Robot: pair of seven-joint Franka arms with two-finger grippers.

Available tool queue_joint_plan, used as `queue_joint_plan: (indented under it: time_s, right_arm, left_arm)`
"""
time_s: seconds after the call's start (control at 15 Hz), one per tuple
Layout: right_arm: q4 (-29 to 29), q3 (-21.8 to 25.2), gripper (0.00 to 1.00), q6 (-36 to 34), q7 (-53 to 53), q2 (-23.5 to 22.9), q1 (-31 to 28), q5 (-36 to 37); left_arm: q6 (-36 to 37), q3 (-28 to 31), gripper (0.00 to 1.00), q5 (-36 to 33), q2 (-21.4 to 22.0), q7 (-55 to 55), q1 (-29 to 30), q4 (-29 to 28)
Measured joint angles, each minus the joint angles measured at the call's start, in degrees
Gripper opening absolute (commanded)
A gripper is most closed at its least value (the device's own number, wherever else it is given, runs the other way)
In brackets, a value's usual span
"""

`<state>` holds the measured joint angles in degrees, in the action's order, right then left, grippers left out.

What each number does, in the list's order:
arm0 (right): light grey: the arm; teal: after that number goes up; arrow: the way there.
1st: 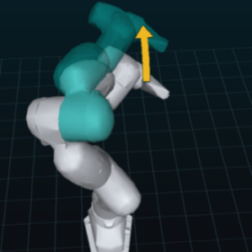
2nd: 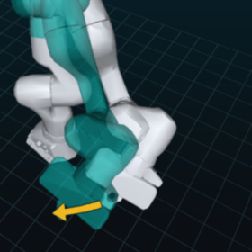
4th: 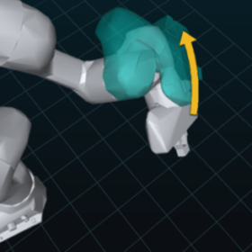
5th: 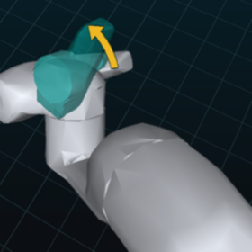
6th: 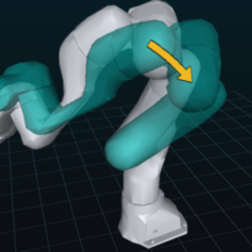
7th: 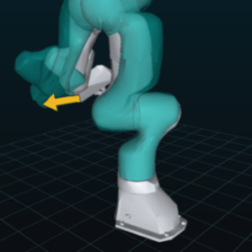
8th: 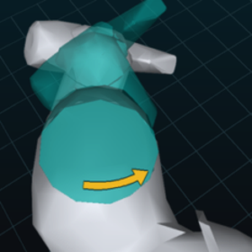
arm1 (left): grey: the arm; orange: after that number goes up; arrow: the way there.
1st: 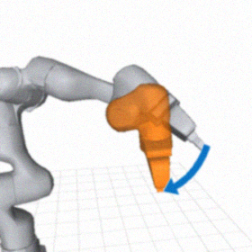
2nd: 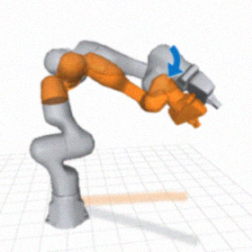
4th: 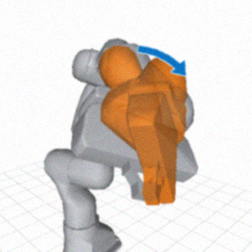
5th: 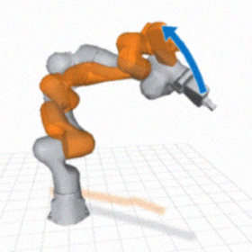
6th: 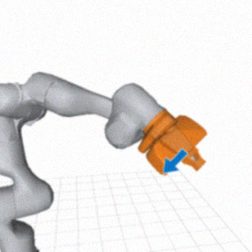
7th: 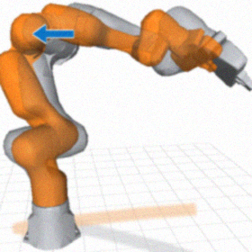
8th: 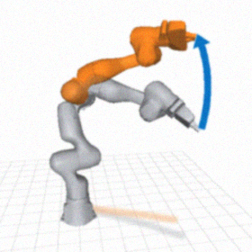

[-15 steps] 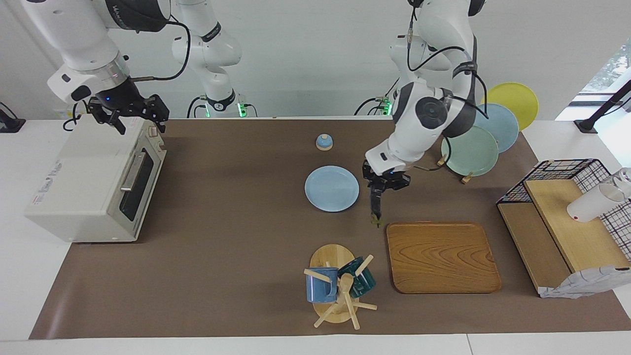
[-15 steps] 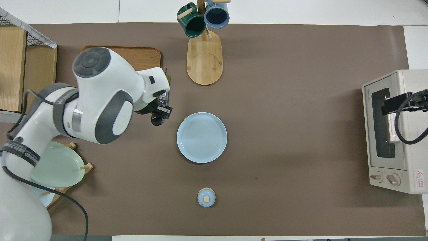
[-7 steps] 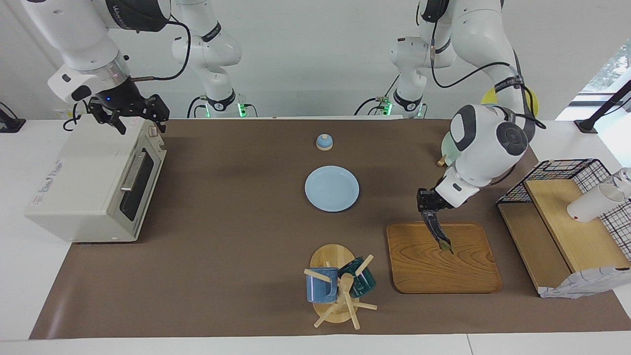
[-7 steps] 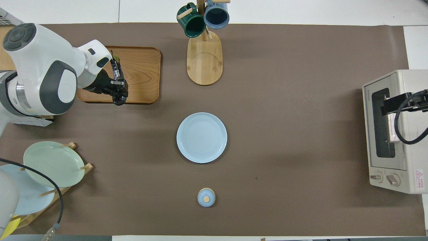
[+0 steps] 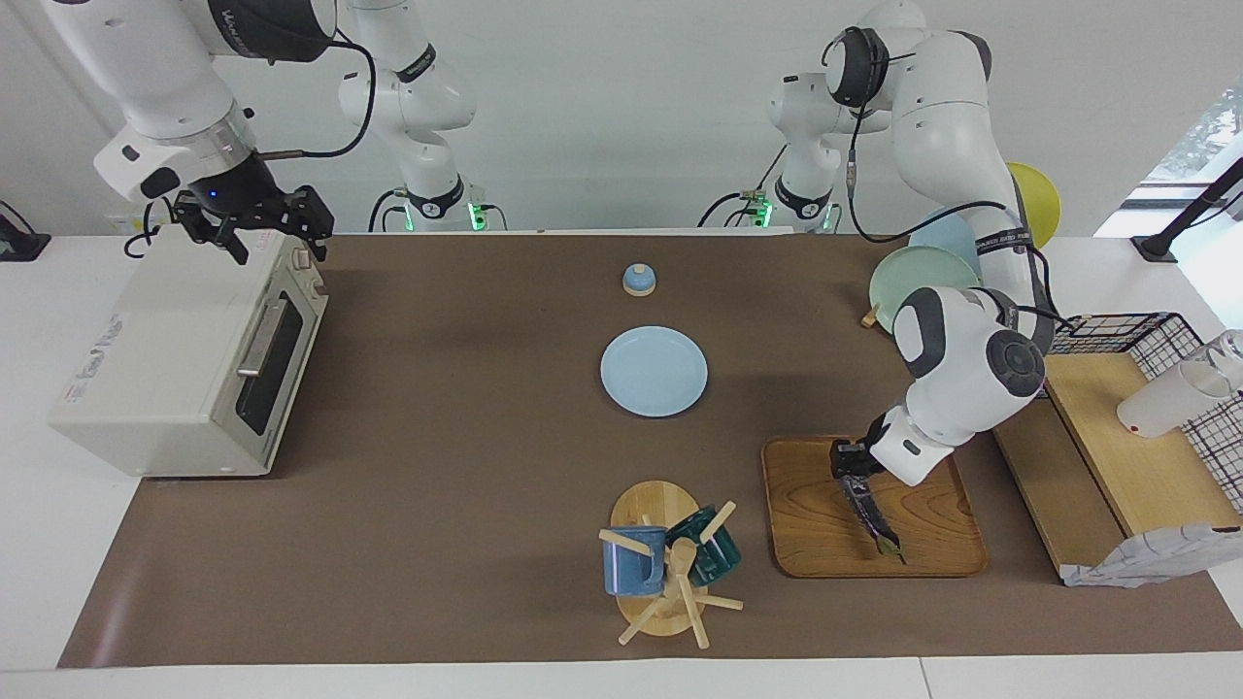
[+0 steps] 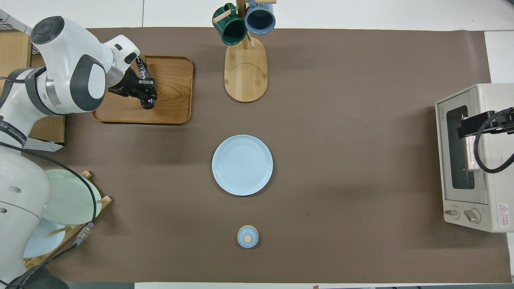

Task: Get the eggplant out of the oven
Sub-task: 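Carry the eggplant with the left gripper onto the wooden tray, then open the left gripper and withdraw it from the tray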

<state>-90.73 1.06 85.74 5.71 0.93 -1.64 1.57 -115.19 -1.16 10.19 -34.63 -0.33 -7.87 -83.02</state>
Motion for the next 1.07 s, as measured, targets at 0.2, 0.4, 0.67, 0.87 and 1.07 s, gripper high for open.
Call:
queue_joint_plan:
  time_s: [0.2, 0.4, 0.67, 0.87, 1.07]
  right_arm:
    - [0.03, -0.02, 1.00, 0.01, 0.00, 0.00, 0.00, 0.00]
    - [0.12, -0.08, 1.00, 0.01, 0.00, 0.00, 0.02, 0.00]
    - [0.29, -0.21, 1.00, 0.01, 0.00, 0.00, 0.02, 0.00]
    - [0.29, -0.21, 1.00, 0.01, 0.00, 0.00, 0.02, 0.00]
    - [0.30, -0.21, 1.00, 0.01, 0.00, 0.00, 0.02, 0.00]
  left_arm:
    - [-0.53, -0.01, 0.00, -0.30, -0.06, 0.00, 0.00, -0.06]
    - [-0.64, -0.04, 1.00, -0.47, -0.06, 0.00, 0.00, -0.05]
    - [-1.11, -0.48, 1.00, -0.49, -0.06, 0.00, -0.23, 0.04]
    - [-1.22, -0.56, 1.00, -0.51, 0.03, 0.01, -0.28, 0.58]
    - [-1.87, -0.62, 1.00, -1.68, 1.80, 0.01, -0.43, 1.54]
